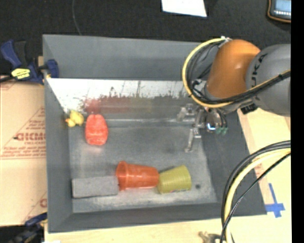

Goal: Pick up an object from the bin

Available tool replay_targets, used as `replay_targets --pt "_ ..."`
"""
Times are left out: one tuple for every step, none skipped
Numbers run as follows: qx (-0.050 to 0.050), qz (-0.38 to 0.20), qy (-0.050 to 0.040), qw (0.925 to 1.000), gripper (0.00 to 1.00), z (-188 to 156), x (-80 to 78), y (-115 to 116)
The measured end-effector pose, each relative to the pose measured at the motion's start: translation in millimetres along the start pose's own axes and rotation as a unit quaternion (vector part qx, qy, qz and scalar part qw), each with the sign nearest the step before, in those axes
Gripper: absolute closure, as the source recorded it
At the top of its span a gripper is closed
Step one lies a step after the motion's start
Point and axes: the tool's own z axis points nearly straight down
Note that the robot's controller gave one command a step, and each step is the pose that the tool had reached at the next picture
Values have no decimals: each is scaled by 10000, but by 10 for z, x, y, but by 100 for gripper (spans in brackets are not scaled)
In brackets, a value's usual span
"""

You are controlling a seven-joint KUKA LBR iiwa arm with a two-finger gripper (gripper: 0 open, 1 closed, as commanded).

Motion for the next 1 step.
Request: replay_targets --pt "4 -13 -41 10000 0 -55 -18 4"
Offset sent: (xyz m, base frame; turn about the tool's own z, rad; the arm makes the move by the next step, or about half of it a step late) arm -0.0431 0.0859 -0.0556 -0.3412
